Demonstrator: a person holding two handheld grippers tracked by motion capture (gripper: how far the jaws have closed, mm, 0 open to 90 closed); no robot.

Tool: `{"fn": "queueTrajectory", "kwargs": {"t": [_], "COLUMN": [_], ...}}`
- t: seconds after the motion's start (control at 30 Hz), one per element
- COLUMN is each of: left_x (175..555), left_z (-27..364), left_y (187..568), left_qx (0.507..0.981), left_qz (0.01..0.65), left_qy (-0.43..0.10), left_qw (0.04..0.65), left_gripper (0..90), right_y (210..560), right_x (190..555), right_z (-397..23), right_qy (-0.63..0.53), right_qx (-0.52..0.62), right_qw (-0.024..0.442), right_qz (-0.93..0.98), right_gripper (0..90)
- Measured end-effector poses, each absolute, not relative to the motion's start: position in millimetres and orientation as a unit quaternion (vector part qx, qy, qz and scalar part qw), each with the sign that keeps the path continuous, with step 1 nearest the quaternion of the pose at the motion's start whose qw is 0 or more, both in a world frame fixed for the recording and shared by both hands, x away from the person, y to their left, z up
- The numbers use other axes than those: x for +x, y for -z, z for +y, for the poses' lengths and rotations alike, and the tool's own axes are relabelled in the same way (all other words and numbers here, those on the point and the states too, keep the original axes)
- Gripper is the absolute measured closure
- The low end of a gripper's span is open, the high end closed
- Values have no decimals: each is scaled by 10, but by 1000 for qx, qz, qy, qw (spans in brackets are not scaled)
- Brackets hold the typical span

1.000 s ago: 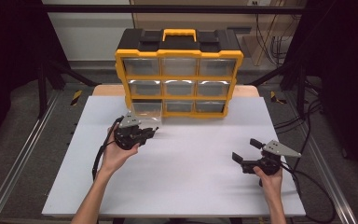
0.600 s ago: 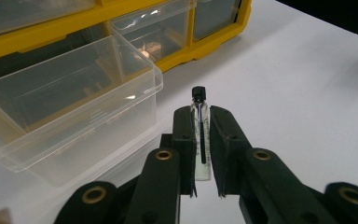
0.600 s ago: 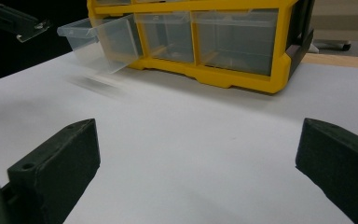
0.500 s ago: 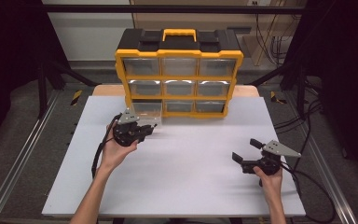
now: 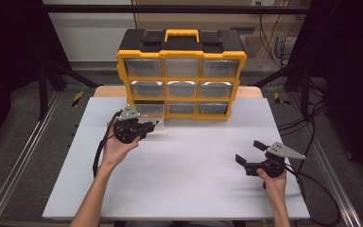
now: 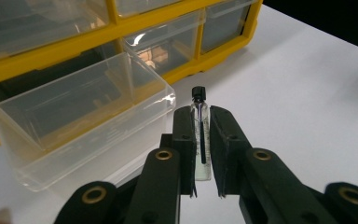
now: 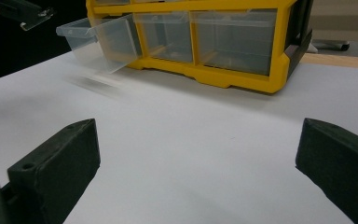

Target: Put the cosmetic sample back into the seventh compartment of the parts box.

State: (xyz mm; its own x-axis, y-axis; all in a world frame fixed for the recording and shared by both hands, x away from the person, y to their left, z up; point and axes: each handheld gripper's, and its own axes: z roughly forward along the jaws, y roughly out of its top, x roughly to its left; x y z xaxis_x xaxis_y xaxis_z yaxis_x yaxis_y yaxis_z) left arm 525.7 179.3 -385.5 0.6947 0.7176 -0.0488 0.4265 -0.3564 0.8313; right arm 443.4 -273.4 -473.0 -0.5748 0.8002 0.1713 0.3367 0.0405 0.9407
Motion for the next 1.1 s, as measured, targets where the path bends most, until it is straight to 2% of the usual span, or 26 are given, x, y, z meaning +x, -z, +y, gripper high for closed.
{"fn": "queueTrajectory", "kwargs": {"t": [1.1], "left_x": [5620], "left_z": [1878], "left_y": [3731], "left_qx": [796], "left_qz": [389], "left_qy": [-178], "left_qw": [429], "left_gripper": [802], "right_y": [4731], "right_x": [4438], "right_z": [-2736], "right_qy": [-557], "right_qx": [411], "right_qw": [210], "right_qz": [690], "right_gripper": [4]}}
